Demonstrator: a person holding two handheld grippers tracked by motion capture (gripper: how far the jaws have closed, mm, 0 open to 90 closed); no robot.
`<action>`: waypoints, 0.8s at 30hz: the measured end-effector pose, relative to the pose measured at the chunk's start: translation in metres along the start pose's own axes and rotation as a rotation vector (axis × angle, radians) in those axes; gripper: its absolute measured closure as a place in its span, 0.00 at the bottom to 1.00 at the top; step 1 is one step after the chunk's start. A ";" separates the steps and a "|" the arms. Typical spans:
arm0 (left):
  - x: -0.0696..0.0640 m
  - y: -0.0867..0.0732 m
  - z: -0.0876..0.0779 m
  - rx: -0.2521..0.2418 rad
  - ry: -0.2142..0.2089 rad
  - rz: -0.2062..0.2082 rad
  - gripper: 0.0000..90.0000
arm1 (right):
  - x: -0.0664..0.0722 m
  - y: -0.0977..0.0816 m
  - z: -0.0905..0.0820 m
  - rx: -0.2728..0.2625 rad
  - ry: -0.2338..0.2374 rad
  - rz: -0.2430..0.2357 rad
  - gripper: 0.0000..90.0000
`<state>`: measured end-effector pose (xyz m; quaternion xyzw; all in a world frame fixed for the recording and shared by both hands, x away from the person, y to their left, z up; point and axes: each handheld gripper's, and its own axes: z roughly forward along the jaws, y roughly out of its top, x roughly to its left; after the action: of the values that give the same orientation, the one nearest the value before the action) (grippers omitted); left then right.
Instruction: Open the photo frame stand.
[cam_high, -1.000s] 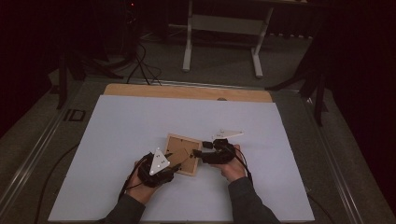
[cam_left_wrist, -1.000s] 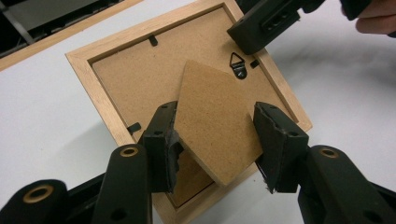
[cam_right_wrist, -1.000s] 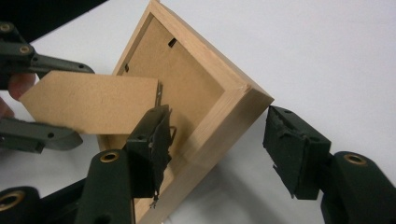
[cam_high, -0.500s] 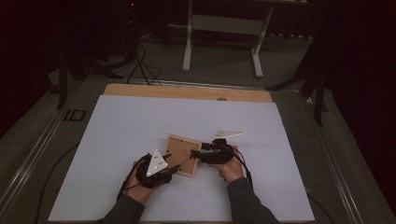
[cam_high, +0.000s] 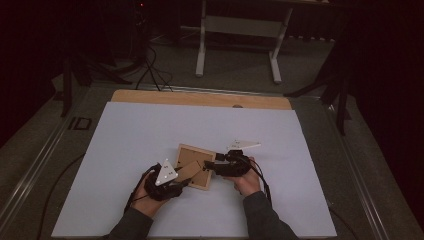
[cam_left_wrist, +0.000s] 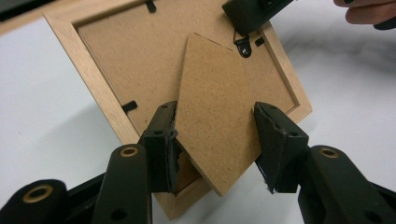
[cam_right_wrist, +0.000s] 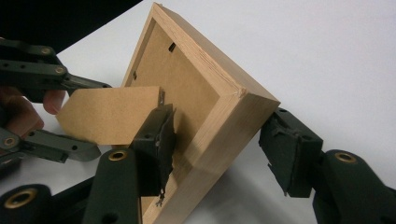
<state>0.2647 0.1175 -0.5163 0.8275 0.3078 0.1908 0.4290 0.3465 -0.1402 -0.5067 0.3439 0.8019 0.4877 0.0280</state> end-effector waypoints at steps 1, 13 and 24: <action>0.002 0.000 0.000 0.001 -0.031 -0.030 0.59 | 0.000 0.000 0.000 -0.002 -0.002 -0.006 0.50; 0.011 0.000 0.004 0.016 -0.199 -0.174 0.60 | 0.009 0.001 -0.003 -0.018 -0.016 -0.062 0.52; 0.022 -0.001 -0.002 -0.013 -0.286 -0.247 0.76 | 0.019 0.002 -0.006 -0.044 -0.034 -0.127 0.55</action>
<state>0.2796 0.1333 -0.5149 0.7994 0.3415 0.0190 0.4939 0.3311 -0.1334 -0.4964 0.2998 0.8105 0.4968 0.0801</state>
